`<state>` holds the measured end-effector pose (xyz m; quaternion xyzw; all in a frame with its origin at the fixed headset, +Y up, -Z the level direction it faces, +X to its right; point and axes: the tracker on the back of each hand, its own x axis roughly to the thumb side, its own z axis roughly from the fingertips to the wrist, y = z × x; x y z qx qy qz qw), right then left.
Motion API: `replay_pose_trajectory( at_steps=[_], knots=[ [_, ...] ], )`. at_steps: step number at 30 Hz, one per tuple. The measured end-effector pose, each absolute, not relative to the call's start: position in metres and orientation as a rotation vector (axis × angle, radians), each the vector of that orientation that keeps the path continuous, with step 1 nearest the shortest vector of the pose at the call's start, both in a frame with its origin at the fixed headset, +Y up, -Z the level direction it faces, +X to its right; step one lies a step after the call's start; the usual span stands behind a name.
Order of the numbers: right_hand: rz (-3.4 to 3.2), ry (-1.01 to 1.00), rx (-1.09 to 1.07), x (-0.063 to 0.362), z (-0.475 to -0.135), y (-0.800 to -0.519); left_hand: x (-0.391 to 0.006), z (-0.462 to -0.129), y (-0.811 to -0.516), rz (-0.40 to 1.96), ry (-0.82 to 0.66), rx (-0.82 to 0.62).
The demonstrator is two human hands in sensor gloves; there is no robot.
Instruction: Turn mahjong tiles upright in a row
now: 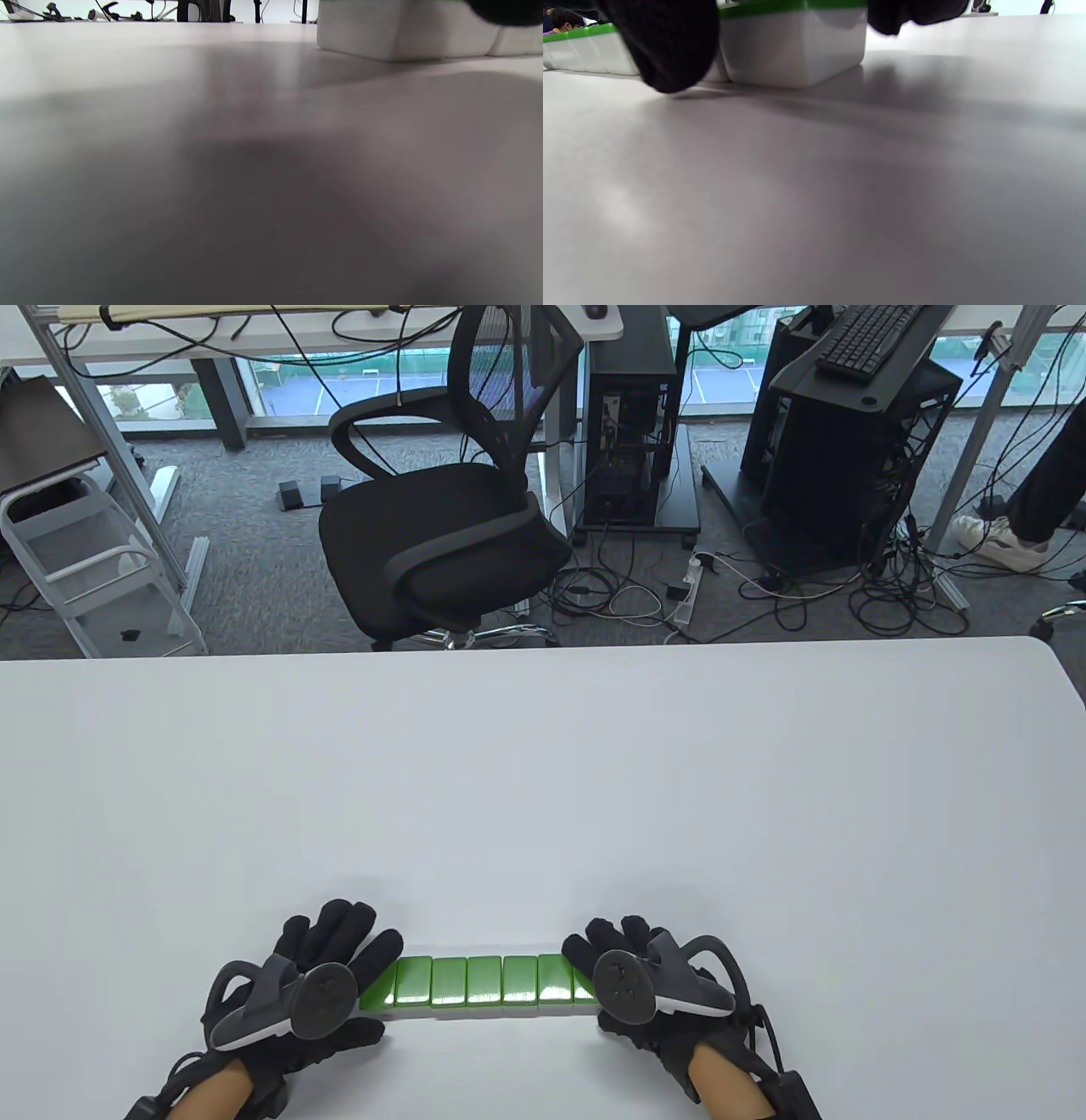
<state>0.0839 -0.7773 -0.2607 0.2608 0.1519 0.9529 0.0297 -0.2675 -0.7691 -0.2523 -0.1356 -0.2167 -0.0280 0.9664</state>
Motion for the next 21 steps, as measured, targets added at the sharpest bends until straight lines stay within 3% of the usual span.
replay_pose_trajectory(
  at_steps=[14,21],
  knots=[
    [2.875,0.742,0.747,0.076,-0.263,-0.798,-0.242,-0.272,-0.791,-0.006,-0.519,-0.535],
    [2.926,0.749,0.760,0.070,-0.260,-0.799,-0.236,-0.274,-0.795,0.117,-0.421,-0.574]
  ],
)
